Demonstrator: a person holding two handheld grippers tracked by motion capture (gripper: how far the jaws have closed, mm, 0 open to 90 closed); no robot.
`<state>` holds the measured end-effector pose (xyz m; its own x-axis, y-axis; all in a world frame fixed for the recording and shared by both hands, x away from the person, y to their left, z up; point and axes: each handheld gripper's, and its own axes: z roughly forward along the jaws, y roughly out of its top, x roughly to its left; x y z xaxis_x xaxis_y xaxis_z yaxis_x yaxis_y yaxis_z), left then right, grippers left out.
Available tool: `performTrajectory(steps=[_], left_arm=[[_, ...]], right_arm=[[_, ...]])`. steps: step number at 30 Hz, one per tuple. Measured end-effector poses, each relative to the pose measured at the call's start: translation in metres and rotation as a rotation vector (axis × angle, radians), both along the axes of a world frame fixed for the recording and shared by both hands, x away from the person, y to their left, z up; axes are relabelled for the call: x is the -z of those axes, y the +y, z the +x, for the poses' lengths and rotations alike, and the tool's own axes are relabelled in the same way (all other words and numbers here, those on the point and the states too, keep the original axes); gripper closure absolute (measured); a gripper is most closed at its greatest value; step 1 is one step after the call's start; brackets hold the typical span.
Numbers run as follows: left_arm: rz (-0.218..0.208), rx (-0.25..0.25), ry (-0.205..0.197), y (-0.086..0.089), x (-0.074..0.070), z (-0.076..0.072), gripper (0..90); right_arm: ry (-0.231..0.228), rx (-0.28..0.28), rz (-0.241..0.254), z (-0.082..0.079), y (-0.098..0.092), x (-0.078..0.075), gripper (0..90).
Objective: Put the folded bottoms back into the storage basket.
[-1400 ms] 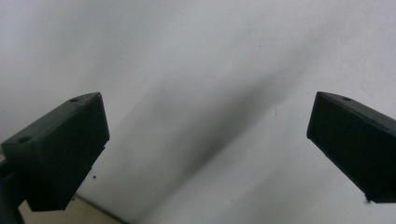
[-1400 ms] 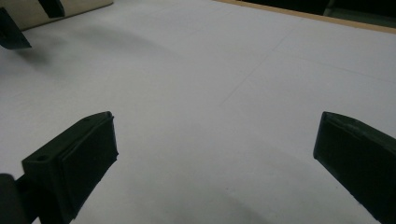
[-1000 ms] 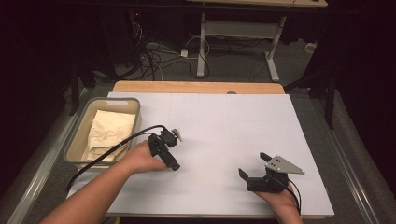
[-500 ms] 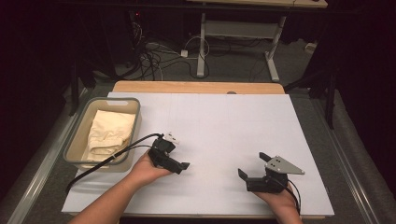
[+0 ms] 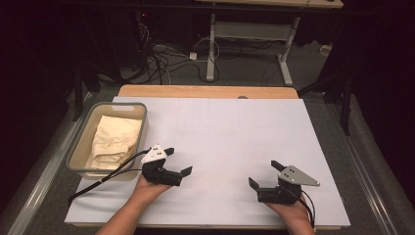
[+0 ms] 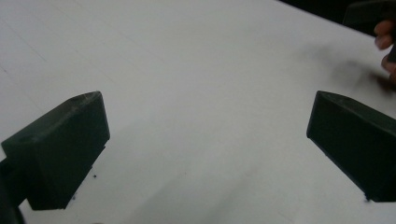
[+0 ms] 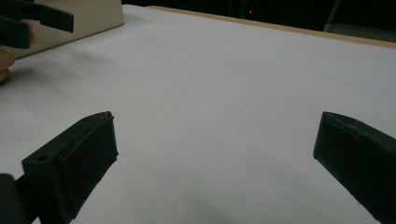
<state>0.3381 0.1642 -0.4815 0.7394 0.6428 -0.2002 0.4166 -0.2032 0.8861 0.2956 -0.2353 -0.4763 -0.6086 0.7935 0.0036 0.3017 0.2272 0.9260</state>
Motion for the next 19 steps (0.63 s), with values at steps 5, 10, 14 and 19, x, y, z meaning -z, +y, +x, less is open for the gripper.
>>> performTrajectory(steps=[5,10,14,19], left_arm=[[-0.035,-0.016,-0.035,0.0045,0.0022,-0.005,0.0],[-0.075,0.007,-0.049,0.0068,0.0045,-0.0077,0.0],[-0.069,0.016,-0.057,0.0063,0.0053,-0.0087,0.0],[-0.061,0.018,-0.062,0.0061,0.0056,-0.0102,0.0]], right_arm=[[-0.019,0.005,0.03,-0.0042,0.0006,0.0005,0.1],[-0.031,0.021,0.032,-0.0085,0.0001,0.0017,0.1],[-0.03,0.034,0.031,-0.0078,0.0001,0.0028,0.1],[-0.033,0.035,0.024,-0.0084,0.0014,0.0035,0.1]])
